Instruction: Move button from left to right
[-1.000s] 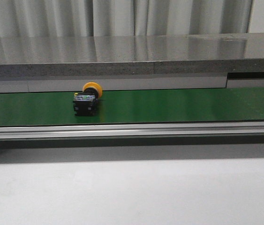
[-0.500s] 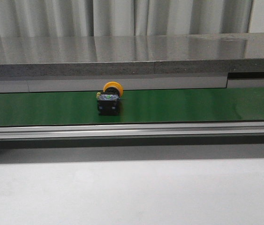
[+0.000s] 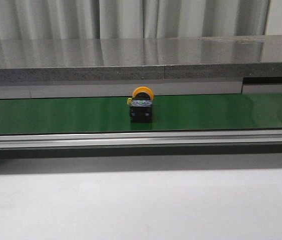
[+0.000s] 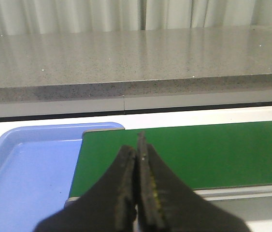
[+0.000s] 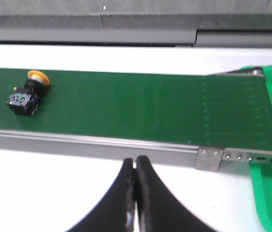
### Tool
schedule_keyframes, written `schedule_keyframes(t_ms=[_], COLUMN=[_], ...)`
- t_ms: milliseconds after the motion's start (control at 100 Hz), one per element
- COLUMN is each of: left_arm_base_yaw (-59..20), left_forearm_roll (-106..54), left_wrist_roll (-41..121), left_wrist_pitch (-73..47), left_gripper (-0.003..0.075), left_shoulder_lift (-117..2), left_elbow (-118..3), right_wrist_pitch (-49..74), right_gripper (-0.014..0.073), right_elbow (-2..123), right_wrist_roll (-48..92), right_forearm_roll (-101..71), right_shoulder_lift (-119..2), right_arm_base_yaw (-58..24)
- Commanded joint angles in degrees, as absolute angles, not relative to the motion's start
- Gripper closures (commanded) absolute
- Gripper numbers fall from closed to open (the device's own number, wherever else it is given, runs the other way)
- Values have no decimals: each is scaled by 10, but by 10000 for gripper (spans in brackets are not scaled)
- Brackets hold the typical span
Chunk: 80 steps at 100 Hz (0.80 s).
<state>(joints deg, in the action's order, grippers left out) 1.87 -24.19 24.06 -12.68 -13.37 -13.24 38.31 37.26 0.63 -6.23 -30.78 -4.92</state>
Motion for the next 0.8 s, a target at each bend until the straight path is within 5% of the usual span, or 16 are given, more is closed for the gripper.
schedule_keyframes(t_ms=[0,520,640,790], left_arm_base_yaw=[15,15,15,15], left_forearm_roll=[-249,-249,-249,-249], left_wrist_roll=[240,240,240,240], left_wrist_pitch=[-89,-89,-89,-89], left_gripper=[741,741,741,741], left_shoulder_lift=[-138,-138,-138,-138], left_elbow=[-149,-149,-149,-149], right_wrist_pitch=[390,397,401,400], right_gripper=[662,645,517,186], right_elbow=[427,452,452,452], right_wrist_roll=[8,8,8,8], right_forearm_roll=[-74,-126,-127,-127], right_shoulder_lift=[-363,-482,-483,-483], right_arm_base_yaw=[-51,-51,-51,-51])
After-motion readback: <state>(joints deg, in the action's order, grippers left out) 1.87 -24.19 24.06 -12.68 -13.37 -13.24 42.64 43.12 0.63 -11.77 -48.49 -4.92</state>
